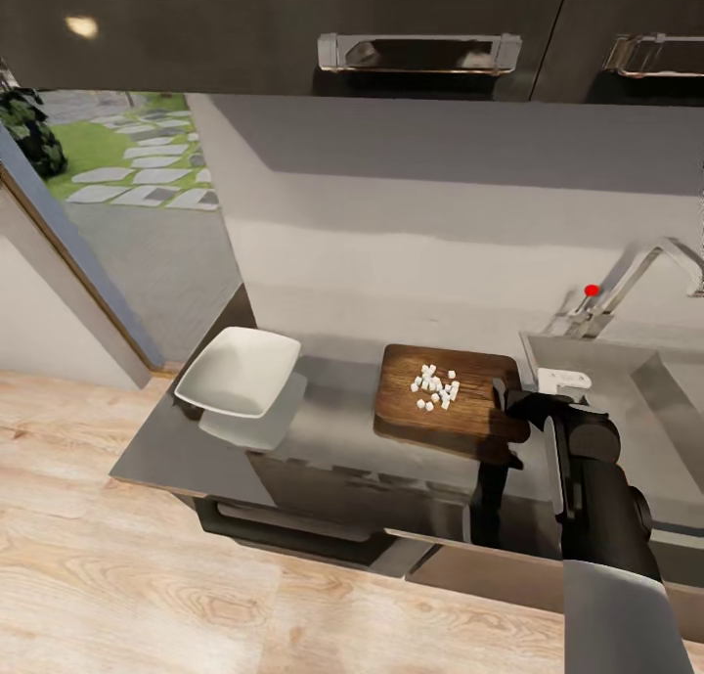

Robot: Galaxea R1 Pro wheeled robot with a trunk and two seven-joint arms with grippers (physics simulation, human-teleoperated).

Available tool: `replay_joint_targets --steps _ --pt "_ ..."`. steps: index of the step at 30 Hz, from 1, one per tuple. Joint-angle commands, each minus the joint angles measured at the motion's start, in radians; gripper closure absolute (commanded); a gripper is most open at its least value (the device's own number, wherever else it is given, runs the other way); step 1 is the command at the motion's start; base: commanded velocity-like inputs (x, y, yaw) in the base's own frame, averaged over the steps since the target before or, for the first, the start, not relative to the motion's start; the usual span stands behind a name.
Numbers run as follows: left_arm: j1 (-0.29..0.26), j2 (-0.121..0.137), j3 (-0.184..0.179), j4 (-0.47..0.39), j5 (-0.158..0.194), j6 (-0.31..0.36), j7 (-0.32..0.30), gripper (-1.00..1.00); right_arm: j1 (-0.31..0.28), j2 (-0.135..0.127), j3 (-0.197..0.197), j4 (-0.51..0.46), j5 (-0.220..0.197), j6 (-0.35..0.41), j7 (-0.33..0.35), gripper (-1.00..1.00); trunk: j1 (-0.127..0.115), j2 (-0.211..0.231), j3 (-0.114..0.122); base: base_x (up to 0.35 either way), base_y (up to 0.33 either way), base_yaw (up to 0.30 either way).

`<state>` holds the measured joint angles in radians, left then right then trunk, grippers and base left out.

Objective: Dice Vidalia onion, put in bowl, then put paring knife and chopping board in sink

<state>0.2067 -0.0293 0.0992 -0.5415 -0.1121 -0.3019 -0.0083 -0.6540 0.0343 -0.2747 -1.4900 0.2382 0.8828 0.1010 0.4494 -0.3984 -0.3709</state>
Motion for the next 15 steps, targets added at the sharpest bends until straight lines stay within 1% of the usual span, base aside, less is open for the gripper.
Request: replay_joint_targets --steps 1,10,15 --pt "0.0 -0.001 0.007 -0.001 -0.011 -0.003 -0.001 -1.0 -0.001 0.001 -0.002 -0.001 0.01 0.004 0.009 1.0 0.001 -0.002 0.0 0.0 0.0 0.0" --pt "0.0 -0.001 0.007 -0.009 -0.012 -0.008 -0.001 -1.0 -0.001 0.001 -0.001 -0.001 0.01 0.004 0.009 1.0 0.001 -0.002 0.014 0.0 0.0 0.0" --pt "0.0 -0.001 0.007 -0.034 -0.011 -0.007 -0.002 -1.0 -0.001 0.001 -0.001 -0.001 0.01 0.004 0.009 1.0 0.001 -0.002 0.022 0.0 0.0 0.0"
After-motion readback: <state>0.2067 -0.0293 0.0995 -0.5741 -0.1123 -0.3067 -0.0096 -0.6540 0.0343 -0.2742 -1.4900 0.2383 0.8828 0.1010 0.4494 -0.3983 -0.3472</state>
